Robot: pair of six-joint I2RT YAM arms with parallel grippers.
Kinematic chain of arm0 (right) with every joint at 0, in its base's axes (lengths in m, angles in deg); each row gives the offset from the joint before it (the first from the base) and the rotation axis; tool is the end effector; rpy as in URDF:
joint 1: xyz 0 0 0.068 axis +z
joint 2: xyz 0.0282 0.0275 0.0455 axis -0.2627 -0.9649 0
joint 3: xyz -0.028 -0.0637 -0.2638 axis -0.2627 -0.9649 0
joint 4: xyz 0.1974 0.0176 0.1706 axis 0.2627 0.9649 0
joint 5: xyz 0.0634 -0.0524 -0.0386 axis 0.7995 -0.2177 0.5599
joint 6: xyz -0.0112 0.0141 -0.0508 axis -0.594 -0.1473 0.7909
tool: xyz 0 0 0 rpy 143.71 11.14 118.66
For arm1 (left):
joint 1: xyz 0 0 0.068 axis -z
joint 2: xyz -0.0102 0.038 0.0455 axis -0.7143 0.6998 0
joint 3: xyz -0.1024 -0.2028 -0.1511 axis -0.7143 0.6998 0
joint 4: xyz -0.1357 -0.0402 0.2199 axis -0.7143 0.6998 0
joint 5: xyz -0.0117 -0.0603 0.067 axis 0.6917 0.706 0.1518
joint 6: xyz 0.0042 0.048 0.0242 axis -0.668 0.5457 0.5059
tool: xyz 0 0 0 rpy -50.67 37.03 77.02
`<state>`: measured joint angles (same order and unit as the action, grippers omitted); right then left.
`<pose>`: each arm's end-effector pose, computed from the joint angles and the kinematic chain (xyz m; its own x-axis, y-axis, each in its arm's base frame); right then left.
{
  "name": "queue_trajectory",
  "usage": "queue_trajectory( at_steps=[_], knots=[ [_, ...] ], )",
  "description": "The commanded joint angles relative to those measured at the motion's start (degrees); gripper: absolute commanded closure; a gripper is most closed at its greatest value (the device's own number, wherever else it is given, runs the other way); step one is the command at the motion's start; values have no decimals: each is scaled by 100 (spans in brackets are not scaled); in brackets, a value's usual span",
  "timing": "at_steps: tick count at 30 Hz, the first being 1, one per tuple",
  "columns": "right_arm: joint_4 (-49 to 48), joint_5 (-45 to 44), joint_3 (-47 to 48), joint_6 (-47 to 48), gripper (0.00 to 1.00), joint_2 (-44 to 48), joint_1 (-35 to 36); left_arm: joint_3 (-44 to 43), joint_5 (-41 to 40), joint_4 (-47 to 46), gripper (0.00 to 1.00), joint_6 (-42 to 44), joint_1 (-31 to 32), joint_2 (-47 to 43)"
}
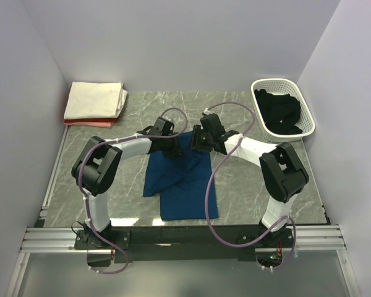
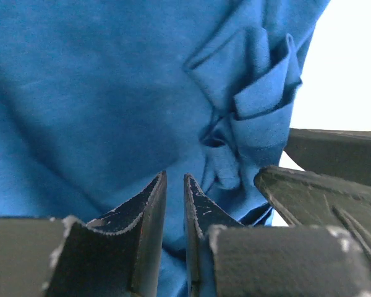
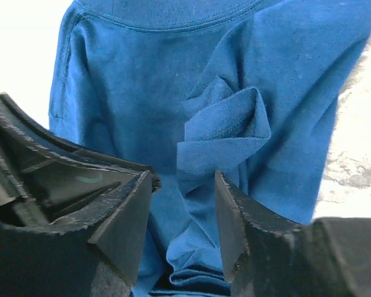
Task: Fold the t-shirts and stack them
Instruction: Fold the tshirt
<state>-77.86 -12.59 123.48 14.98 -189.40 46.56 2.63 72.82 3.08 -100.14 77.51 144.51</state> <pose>0.3260 0.2020 0.1960 -0.8072 0.1409 -0.5733 -0.1567 0.8851 0.4382 0.3346 -0.2183 0.1596 -0.9206 -0.2463 -0.3030 -0.0299 0.8181 -0.5743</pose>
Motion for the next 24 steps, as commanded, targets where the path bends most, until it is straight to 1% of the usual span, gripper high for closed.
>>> queue_trajectory(
  at_steps=[1,2,5,6,7,11,14,17,24],
  knots=[
    [217,-299,310,153,49,-234,75,46,-42,-79,77,10,-72,-387],
    [296,-334,327,170,51,-270,66,38,-42,-79,77,19,-72,-404],
    [437,-597,319,153,66,-341,49,-33,28,-79,77,36,-72,-378],
    [438,-625,240,136,76,-323,40,-68,37,-97,77,36,-72,-369],
    [429,-660,205,118,80,-253,-4,-94,54,-97,76,45,-72,-335],
    [411,-756,-24,30,89,-77,-83,-217,177,-132,76,80,-72,-229],
    [385,-792,-199,-14,92,55,-171,-287,283,-211,72,124,-46,-176],
    [332,-774,-331,-49,92,178,-259,-358,371,-281,68,177,7,-123],
    [297,-669,-428,-76,94,222,-338,-560,511,-404,64,186,147,96]
  ],
)
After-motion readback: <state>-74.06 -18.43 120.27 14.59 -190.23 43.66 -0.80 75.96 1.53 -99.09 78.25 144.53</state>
